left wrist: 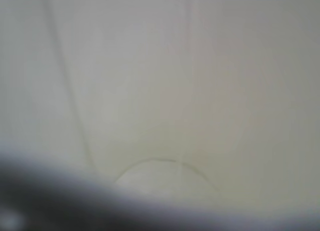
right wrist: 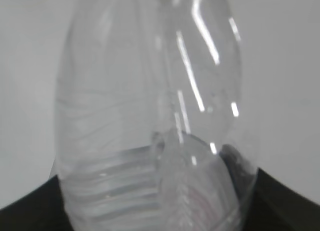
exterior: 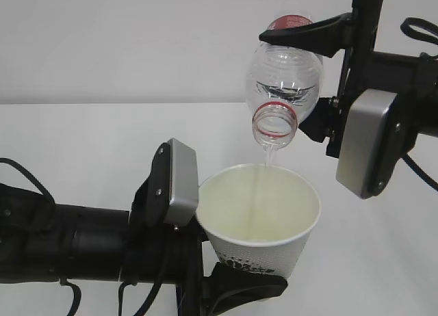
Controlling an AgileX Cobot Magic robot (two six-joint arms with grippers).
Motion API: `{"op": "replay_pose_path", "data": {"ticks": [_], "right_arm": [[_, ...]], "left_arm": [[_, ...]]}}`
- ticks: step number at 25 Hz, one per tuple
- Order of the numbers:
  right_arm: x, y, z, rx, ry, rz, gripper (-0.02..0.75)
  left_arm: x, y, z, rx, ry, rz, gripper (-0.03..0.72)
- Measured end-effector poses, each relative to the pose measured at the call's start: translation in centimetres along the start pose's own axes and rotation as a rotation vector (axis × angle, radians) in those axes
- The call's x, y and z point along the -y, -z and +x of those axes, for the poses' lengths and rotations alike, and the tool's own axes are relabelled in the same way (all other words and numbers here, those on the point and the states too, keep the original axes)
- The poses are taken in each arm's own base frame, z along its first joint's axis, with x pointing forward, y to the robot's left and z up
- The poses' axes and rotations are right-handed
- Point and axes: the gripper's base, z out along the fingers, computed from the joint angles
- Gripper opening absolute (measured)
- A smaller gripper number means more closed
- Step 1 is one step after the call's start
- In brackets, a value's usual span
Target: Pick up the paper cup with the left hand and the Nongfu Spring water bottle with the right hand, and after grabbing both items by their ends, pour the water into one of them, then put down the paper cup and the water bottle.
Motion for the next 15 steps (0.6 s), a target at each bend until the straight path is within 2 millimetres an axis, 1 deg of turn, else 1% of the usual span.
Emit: {"op": "replay_pose_path", "data": {"ticks": [15], "right_arm": [[0.00,0.00,0.00,0.000,0.002,0.000,0.519]], "left_arm": [[0.01,0.00,0.00,0.000,0.001,0.001,0.483]]}}
